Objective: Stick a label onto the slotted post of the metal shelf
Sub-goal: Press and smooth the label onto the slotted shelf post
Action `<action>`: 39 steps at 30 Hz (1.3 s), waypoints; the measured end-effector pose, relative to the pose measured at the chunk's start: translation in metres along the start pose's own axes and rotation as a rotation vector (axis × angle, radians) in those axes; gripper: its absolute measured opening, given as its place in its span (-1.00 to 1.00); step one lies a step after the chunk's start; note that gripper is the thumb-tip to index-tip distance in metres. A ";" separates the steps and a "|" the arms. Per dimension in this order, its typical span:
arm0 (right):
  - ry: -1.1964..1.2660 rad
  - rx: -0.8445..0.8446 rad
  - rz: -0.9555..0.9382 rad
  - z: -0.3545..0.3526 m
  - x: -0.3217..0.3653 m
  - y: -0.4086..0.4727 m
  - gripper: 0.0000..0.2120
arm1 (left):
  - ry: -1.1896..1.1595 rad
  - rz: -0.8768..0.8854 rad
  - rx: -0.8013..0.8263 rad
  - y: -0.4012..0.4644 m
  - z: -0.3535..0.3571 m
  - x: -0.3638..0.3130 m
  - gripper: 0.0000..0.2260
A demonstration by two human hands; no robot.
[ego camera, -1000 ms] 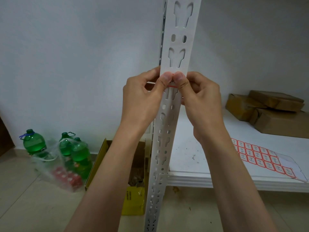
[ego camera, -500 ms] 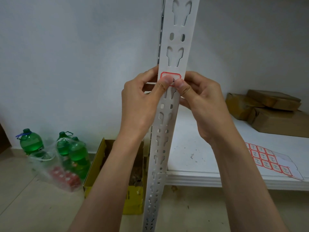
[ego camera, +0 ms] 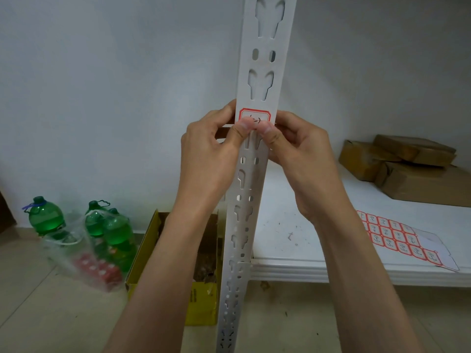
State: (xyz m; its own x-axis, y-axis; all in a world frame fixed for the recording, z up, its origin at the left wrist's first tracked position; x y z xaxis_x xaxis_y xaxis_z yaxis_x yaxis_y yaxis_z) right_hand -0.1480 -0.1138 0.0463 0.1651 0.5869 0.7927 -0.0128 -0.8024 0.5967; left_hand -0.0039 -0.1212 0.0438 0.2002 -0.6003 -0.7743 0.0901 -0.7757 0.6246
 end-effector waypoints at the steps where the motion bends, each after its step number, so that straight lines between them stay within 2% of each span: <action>1: -0.034 -0.041 -0.002 -0.001 -0.001 0.000 -0.80 | -0.009 -0.009 0.021 0.001 0.000 0.002 -0.68; 7: -0.202 -0.180 -0.034 0.002 0.004 -0.001 -0.79 | -0.040 -0.042 -0.032 0.002 -0.003 0.006 -0.69; 10: -0.212 -0.175 -0.023 0.001 0.004 0.000 -0.79 | -0.045 -0.053 -0.042 0.002 -0.003 0.006 -0.69; 16: -0.081 -0.123 0.054 -0.003 -0.007 0.001 -0.81 | -0.049 -0.070 0.035 0.000 -0.001 0.009 -0.65; 24: -0.119 -0.189 0.063 -0.007 -0.007 0.005 -0.78 | -0.046 -0.046 -0.052 0.003 -0.004 0.003 -0.64; 27: -0.185 -0.220 0.016 -0.009 0.000 0.005 -0.73 | -0.041 -0.037 -0.079 0.004 -0.006 0.003 -0.65; 30: -0.214 -0.239 -0.004 -0.007 0.002 0.005 -0.77 | -0.067 -0.037 -0.102 0.005 -0.007 0.005 -0.66; 33: -0.179 -0.205 0.007 -0.005 0.000 0.006 -0.82 | -0.107 -0.049 -0.090 0.005 -0.006 0.008 -0.65; 37: -0.026 -0.059 0.036 0.001 -0.003 0.003 -0.90 | -0.119 -0.056 0.013 0.002 -0.001 0.010 -0.64; 39: -0.013 -0.048 0.041 0.001 -0.005 0.003 -0.92 | -0.111 -0.057 0.040 0.001 0.000 0.009 -0.66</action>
State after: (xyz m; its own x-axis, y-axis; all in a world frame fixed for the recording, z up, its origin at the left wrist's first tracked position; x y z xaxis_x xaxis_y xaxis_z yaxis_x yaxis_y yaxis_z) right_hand -0.1480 -0.1189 0.0441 0.1762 0.5515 0.8153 -0.0668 -0.8197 0.5689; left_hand -0.0019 -0.1275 0.0375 0.0866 -0.5712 -0.8162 0.0590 -0.8149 0.5765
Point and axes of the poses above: each hand's wrist, its own y-axis towards the middle knuckle, its own z-axis out of the palm, x = y × z, the point moved 10 cm from there along y, towards the middle knuckle, and after that the axes turned 1 degree about x, right-handed, at the moved point
